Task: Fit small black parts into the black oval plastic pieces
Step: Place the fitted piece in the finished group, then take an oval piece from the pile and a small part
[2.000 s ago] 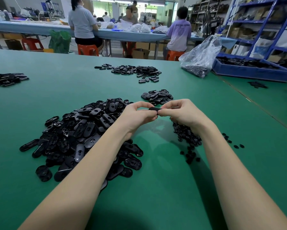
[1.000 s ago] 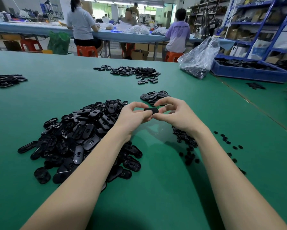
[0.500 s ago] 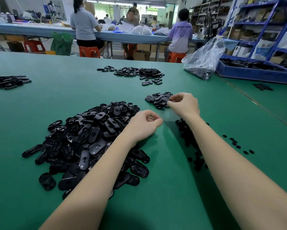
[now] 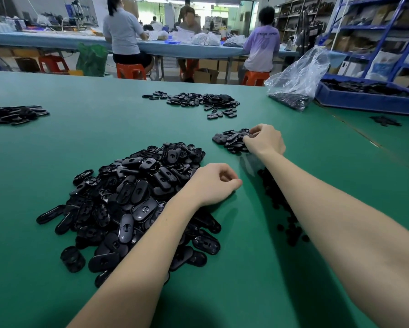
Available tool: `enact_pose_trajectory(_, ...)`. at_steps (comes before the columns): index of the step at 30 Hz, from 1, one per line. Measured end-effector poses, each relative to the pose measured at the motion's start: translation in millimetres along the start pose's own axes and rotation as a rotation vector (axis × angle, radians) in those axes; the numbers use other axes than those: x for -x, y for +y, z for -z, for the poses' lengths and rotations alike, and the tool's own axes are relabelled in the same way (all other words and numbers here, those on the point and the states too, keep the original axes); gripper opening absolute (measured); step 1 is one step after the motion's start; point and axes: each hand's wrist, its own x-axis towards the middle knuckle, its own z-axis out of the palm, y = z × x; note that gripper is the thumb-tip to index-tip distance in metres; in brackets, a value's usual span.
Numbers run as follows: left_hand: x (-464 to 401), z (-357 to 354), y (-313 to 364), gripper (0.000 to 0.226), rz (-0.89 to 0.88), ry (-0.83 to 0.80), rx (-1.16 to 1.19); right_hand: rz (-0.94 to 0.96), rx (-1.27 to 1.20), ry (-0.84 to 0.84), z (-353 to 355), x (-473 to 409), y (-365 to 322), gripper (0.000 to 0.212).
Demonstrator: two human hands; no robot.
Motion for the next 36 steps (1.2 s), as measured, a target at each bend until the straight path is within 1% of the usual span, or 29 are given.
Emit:
enact_pose_trajectory(3, 1.5, 0.9, 2.2, 0.011, -0.003, 0.007, -0.012, 0.054, -0.029, -0.049, 17.0, 10.0, 0.9, 0.019)
enact_pose_trajectory(6, 3.0, 2.0, 5.4, 0.012, -0.013, -0.002, -0.042, 0.139, -0.054, -0.193, 38.8, 30.0, 2.2, 0.007)
enact_pose_trajectory(9, 4.2, 5.8, 9.2, 0.012, -0.032, -0.050, -0.058, 0.188, -0.078, -0.343, 54.7, 58.8, 7.9, 0.007)
enact_pose_trajectory(11, 6.1, 9.9, 13.1, 0.012, -0.064, -0.085, -0.063, 0.212, -0.084, -0.391, 60.8, 75.7, 11.6, 0.008)
enact_pose_trajectory(14, 9.3, 17.2, 18.2, 0.010, -0.098, -0.127, -0.102, 0.261, -0.014, -0.491, 68.5, 90.1, 12.0, 0.007)
enact_pose_trajectory(18, 12.6, 31.9, 24.6, 0.004, -0.109, -0.263, -0.279, 0.289, 0.072, -0.625, 78.8, 94.6, 11.0, 0.005)
enact_pose_trajectory(20, 15.4, 39.6, 29.7, 0.005, -0.089, -0.333, -0.393, 0.301, 0.081, -0.650, 81.3, 96.2, 10.9, 0.006)
enact_pose_trajectory(23, 19.7, 46.2, 35.9, 0.017, -0.026, -0.435, -0.526, 0.295, 0.074, -0.658, 85.4, 96.9, 11.3, 0.008)
enact_pose_trajectory(25, 21.6, 46.3, 37.4, 0.021, 0.009, -0.496, -0.586, 0.284, 0.071, -0.656, 89.7, 96.3, 13.2, 0.009)
enact_pose_trajectory(27, 22.1, 44.9, 37.8, 0.019, 0.032, -0.532, -0.613, 0.270, 0.060, -0.647, 94.5, 94.8, 15.6, 0.010)
enact_pose_trajectory(32, 22.0, 41.4, 37.4, 0.010, 0.041, -0.542, -0.623, 0.238, 0.053, -0.629, 100.5, 93.4, 23.2, 0.010)
enact_pose_trajectory(36, 21.8, 40.2, 38.2, 0.008, 0.013, -0.473, -0.592, 0.238, 0.088, -0.605, 101.9, 91.4, 27.5, 0.009)
